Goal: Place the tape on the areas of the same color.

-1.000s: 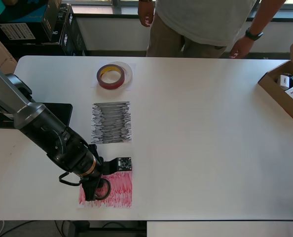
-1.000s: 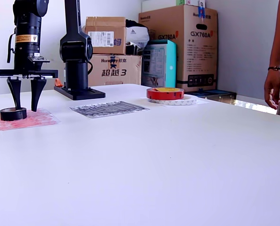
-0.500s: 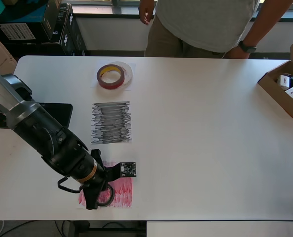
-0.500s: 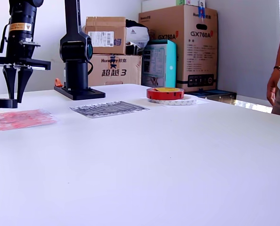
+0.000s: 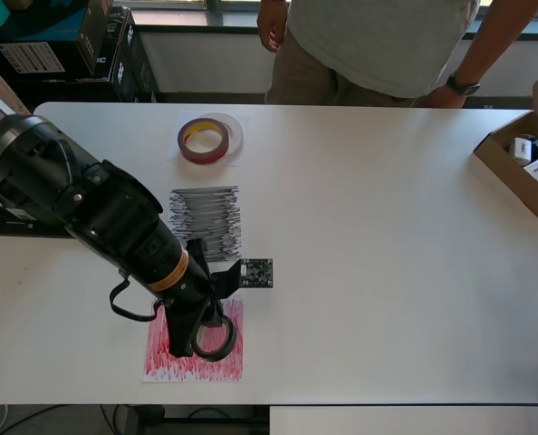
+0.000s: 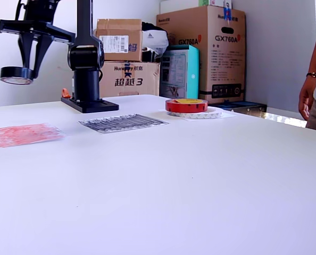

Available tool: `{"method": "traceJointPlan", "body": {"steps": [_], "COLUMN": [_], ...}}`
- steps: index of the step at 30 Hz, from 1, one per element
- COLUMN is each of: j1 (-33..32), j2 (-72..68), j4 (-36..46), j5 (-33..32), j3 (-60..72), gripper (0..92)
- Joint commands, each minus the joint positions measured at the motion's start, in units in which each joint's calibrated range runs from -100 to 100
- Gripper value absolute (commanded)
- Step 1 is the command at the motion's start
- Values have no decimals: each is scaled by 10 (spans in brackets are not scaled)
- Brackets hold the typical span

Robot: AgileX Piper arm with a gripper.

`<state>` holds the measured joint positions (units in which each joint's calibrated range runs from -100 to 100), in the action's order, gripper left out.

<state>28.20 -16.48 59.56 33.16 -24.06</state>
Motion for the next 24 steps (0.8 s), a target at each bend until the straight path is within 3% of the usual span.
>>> {"method": "traceJointPlan", "body": {"steps": [1, 9, 17, 24], "j1": [-71, -140, -183, -204], "j2": [16, 24, 15, 15], "j4": [23, 17, 13, -81], "j5": [-30, -80, -87, -98], "j3": [-31, -77, -79, -127], "gripper": [0, 0, 0, 0]}}
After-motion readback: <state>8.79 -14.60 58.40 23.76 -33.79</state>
